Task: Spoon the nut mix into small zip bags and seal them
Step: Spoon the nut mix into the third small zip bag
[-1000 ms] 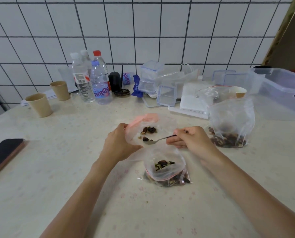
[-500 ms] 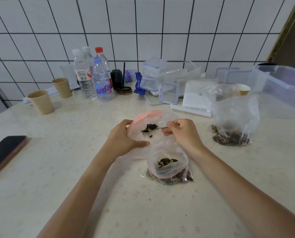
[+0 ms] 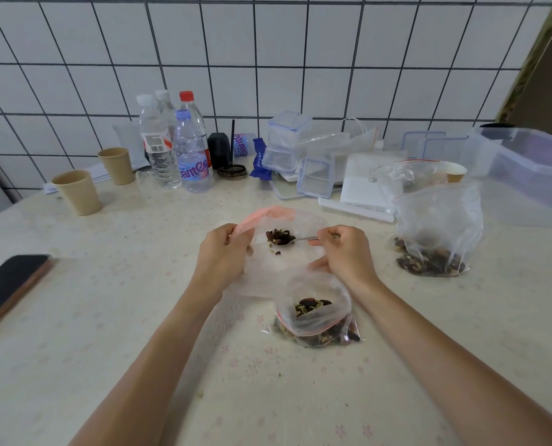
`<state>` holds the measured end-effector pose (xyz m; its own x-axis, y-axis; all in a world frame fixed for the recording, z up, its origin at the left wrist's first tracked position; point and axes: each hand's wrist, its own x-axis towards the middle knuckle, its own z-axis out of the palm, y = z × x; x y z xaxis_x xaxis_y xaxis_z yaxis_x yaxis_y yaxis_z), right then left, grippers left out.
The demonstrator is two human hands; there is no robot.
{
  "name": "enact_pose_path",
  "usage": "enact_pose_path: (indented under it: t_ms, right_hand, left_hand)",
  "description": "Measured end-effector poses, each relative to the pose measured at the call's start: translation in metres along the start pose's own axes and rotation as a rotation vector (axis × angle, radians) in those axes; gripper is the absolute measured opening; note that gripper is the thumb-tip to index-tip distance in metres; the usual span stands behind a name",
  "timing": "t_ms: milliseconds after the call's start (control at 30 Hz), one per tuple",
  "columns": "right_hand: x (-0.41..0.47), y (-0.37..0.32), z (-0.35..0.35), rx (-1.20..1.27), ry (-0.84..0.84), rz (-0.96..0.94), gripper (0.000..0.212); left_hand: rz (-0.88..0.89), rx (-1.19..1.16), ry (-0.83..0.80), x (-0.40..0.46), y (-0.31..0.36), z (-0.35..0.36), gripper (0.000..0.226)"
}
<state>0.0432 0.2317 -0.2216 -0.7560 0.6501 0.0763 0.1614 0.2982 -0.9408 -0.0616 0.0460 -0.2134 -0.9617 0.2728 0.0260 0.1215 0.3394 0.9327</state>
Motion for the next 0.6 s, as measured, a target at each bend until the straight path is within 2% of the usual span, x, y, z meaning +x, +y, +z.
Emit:
enact_pose_path:
  t_ms: [200, 367, 600]
  right_hand:
    - [0.000, 0.011, 0.001, -0.050, 0.030, -0.146, 0.017]
    - [0.001, 0.014, -0.004, 0.052, 0.000, -0.072, 0.018]
    - [-0.003, 0.010, -0.015, 0.150, -0.053, -0.014, 0.013]
  left_hand:
    - [0.022, 0.010, 0.071, 0.002, -0.002, -0.005, 0.021]
    - [0.022, 0.071, 0.056, 0.004, -0.005, -0.003, 0.019]
    - [0.133, 0.063, 0.058, -0.001, -0.003, -0.003, 0.014]
